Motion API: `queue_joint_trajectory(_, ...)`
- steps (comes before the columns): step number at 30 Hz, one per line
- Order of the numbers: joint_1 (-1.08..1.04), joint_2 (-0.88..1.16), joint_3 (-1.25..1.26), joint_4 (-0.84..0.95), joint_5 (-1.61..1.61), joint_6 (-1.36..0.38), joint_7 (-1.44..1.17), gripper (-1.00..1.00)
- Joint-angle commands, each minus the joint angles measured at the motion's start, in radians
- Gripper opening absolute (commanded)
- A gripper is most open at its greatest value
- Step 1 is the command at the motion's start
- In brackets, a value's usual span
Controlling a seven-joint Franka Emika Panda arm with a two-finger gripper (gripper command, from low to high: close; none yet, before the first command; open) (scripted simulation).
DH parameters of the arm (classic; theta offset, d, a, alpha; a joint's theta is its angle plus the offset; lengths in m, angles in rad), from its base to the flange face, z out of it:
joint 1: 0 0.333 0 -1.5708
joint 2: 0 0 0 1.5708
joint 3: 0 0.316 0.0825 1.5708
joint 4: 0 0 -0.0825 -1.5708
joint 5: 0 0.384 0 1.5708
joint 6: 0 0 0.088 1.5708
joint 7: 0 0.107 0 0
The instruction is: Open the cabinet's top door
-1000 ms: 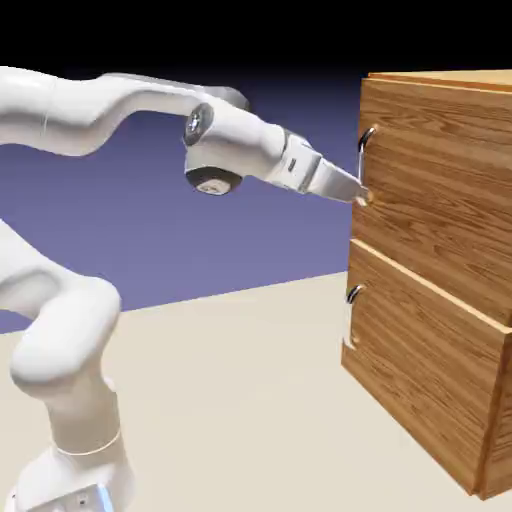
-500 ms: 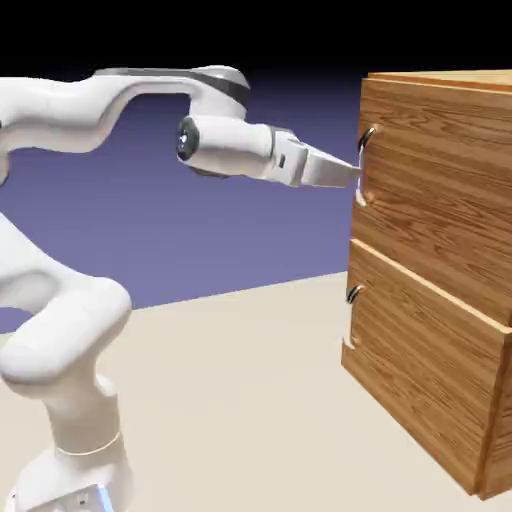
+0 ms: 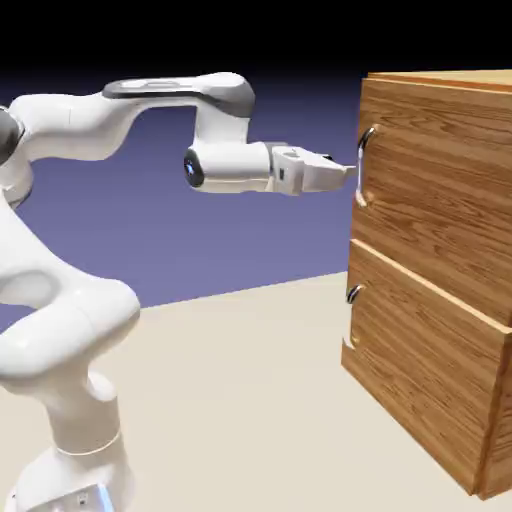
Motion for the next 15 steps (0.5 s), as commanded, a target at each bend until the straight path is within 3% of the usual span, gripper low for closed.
queue_joint_trajectory(1,-0.015,-0.005,0.017,0.008,0.044,-0.002,-0.031,0.0)
queue_joint_trajectory(11,-0.236,0.041,0.174,0.164,0.17,-0.026,-0.122,0.0)
queue_joint_trajectory(12,-0.236,0.041,0.174,0.164,0.17,-0.026,-0.122,-1.0)
queue_joint_trajectory(15,-0.164,0.076,0.123,0.119,0.17,-0.051,-0.175,-1.0)
